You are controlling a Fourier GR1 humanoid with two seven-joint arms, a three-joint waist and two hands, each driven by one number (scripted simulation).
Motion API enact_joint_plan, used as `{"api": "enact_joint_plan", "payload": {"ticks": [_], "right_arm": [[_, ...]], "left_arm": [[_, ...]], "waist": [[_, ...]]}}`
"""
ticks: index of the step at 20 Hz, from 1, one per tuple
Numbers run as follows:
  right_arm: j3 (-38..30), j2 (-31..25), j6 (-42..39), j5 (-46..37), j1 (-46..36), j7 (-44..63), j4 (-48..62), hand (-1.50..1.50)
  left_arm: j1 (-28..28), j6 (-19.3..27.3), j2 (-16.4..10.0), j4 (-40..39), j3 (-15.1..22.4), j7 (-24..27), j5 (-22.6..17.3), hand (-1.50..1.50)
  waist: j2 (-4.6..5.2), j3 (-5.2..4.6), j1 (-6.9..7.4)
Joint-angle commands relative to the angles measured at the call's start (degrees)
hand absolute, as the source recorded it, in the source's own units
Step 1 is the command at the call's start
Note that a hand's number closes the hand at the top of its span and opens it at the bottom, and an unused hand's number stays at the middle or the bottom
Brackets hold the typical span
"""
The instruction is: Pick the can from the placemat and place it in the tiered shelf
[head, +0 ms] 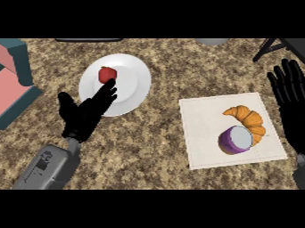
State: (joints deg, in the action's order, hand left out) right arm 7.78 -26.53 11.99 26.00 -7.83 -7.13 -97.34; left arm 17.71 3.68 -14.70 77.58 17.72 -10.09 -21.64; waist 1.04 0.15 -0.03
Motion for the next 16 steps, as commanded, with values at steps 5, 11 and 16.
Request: {"api": "enact_joint_plan", "payload": {"ticks": [5, 11, 16], "right_arm": [[11.09, -1.65, -7.74, -7.49, -5.67, 0.45, -2.03, 1.5], [14.92, 0.46, 17.54, -33.73, 4.53, -2.33, 2.46, -1.5], [24.21, 1.53, 15.9, -40.62, 9.25, 8.87, -8.35, -1.5]], "left_arm": [[-8.01, 4.04, -11.04, -2.01, -7.57, 5.4, 5.87, 0.0], [-14.11, 2.78, -14.46, -0.7, -11.53, 6.57, 3.67, 0.0], [-18.93, 3.03, -13.54, 0.84, -14.18, 8.96, 3.89, 0.0]], "waist": [[-1.14, -0.28, 4.06], [-1.38, -0.2, 1.06], [-1.3, -0.2, 0.12]]}}
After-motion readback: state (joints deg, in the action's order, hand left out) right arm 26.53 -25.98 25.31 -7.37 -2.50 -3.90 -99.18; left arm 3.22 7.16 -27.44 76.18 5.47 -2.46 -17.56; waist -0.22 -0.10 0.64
